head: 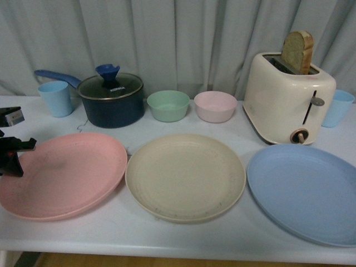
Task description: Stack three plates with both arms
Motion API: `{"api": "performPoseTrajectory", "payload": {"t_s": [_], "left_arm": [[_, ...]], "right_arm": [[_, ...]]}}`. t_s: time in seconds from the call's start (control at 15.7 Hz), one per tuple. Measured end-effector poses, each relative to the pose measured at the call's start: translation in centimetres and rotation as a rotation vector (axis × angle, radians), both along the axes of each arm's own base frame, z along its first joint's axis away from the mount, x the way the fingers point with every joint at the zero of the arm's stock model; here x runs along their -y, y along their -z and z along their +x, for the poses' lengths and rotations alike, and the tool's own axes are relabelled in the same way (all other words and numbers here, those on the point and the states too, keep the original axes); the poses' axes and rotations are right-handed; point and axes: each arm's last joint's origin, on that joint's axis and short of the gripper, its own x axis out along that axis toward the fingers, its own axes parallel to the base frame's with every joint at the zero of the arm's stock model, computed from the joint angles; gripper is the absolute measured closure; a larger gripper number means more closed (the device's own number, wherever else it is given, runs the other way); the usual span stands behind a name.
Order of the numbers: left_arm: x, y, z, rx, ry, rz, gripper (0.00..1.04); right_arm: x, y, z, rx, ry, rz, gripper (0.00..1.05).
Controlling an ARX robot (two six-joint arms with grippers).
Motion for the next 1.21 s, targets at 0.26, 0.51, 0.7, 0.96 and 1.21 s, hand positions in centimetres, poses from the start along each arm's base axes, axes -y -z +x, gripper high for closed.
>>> {"api": "performPoseTrajectory", "payload": {"t_s": [0.26, 0.51, 0.7, 0.96, 1.21], "left_arm": [[-1.0, -0.9, -0.1, 0.026, -0.014, -0.043, 1.02], [-1.9, -5.4, -0.1, 0.088, -0.029, 0.011, 1.02], [-2.5, -10.1, -0.8, 0.170, -0.053, 0.042, 1.02], [0.4, -15.5, -2.2, 0.243, -0.048, 0.033, 1.02], [7.1, -19.3, -3.5, 0.304, -0.017, -0.023, 1.02]], "right_arm": [[0.0, 0.0, 0.0, 0.000, 0.000, 0.000, 0.06], [0.0, 0.0, 0.0, 0.000, 0.000, 0.000, 0.06], [0.0, 0.0, 0.0, 0.000, 0.000, 0.000, 0.06], [0.0, 0.0, 0.0, 0.000, 0.000, 0.000, 0.06], [0.0, 0.0, 0.0, 0.000, 0.000, 0.000, 0.06]]}}
